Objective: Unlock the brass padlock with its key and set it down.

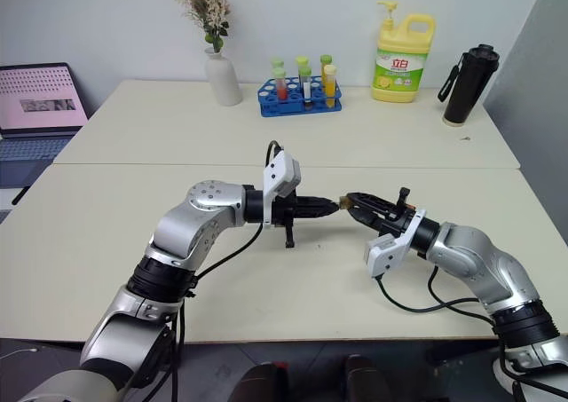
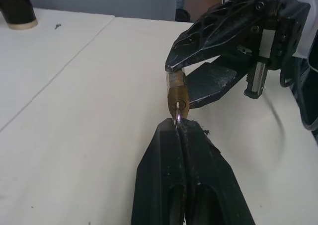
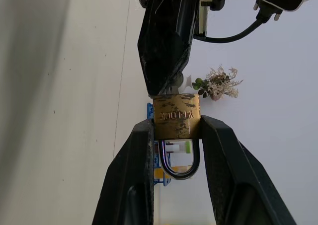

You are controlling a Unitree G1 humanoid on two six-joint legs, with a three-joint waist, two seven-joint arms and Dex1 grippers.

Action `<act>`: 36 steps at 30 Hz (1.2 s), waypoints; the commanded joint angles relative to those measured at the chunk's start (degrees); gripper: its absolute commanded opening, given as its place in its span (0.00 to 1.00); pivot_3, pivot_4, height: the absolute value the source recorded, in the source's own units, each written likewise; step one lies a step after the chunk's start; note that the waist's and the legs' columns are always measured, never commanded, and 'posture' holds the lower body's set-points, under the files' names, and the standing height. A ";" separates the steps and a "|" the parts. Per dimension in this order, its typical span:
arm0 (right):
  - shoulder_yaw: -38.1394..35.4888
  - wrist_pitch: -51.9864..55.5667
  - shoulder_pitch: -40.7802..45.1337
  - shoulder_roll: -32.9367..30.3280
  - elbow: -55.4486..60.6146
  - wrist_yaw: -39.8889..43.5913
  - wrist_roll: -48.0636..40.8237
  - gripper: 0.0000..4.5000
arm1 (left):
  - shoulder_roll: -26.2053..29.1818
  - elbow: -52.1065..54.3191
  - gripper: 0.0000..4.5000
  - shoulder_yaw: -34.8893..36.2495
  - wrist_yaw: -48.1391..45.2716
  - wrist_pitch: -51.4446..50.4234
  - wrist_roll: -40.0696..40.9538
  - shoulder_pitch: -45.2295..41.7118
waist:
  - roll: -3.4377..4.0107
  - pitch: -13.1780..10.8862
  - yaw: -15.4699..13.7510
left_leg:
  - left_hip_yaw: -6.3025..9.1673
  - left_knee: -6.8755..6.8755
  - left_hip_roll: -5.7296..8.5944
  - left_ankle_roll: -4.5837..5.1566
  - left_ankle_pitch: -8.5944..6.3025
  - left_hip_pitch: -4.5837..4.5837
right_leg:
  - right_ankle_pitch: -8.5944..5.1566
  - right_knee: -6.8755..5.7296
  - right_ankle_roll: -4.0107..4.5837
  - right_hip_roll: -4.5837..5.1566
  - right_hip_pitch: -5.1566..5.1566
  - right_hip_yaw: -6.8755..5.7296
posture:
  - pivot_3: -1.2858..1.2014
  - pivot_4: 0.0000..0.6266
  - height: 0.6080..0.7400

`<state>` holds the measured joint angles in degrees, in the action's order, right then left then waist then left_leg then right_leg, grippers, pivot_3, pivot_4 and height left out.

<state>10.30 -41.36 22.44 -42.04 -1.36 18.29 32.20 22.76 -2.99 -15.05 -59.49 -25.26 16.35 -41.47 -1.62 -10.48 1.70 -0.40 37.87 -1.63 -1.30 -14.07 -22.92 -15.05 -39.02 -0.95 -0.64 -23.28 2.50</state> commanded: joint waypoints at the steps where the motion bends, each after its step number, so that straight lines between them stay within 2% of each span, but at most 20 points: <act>1: -0.08 -0.91 -0.12 0.12 1.55 0.21 -1.46 0.21 | 0.75 2.79 0.00 -1.07 -0.78 9.71 -3.49 0.67 | 0.00 0.00 0.00 | -0.01 0.00 0.00 0.00 0.00 0.00 | 0.00 0.00 0.00 0.00 0.00 0.00 | 0.52 0.24 1.00; 7: -0.32 -0.63 -0.35 0.35 1.57 0.48 -1.84 0.21 | 1.34 -1.34 0.00 -2.38 0.49 25.83 -10.74 1.05 | 0.00 0.00 -0.05 | -0.02 0.00 0.00 0.00 0.00 0.00 | 0.00 0.00 0.01 0.00 0.00 0.01 | 0.52 0.24 1.00; 16: -0.51 -0.04 -0.76 0.48 2.12 0.59 -2.31 0.21 | 0.56 -5.55 0.00 -2.63 2.38 36.53 -15.31 0.34 | 0.00 0.00 -0.04 | -0.05 0.00 0.01 0.01 0.00 0.00 | 0.00 0.01 0.00 -0.01 0.00 0.01 | 0.52 0.24 1.00; 23: -0.41 0.33 -0.82 0.57 2.31 0.59 -2.54 0.21 | -0.66 -6.46 0.00 -1.82 2.90 37.11 -14.84 0.39 | 0.00 0.00 -0.04 | -0.05 0.00 0.02 0.01 -0.01 0.00 | 0.00 0.00 0.00 -0.02 0.00 0.01 | 0.52 0.24 1.00; 29: -0.36 0.25 -0.73 0.53 2.36 0.62 -2.67 0.21 | -1.44 -3.83 0.00 -0.39 0.81 26.39 -8.97 0.62 | 0.00 0.00 -0.04 | -0.04 0.00 0.02 0.01 0.00 0.00 | 0.00 0.00 0.00 -0.02 0.00 0.00 | 0.52 0.24 1.00; 36: -0.57 0.10 -0.52 0.28 2.09 0.90 -2.93 0.21 | -0.62 -2.25 0.49 1.98 -0.08 15.89 -4.30 -0.66 | 0.00 0.00 -0.02 | -0.02 0.00 0.02 0.01 0.00 0.00 | 0.00 0.00 0.00 -0.04 0.00 -0.01 | 0.52 0.24 1.00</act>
<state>10.39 -40.72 21.31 -41.78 -1.29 19.23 30.45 22.08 -8.03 -15.23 -59.40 -6.97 9.74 -40.57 -1.62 -10.48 1.68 -0.42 37.88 -1.61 -1.29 -14.07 -22.92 -15.04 -39.02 -0.95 -0.68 -23.27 2.49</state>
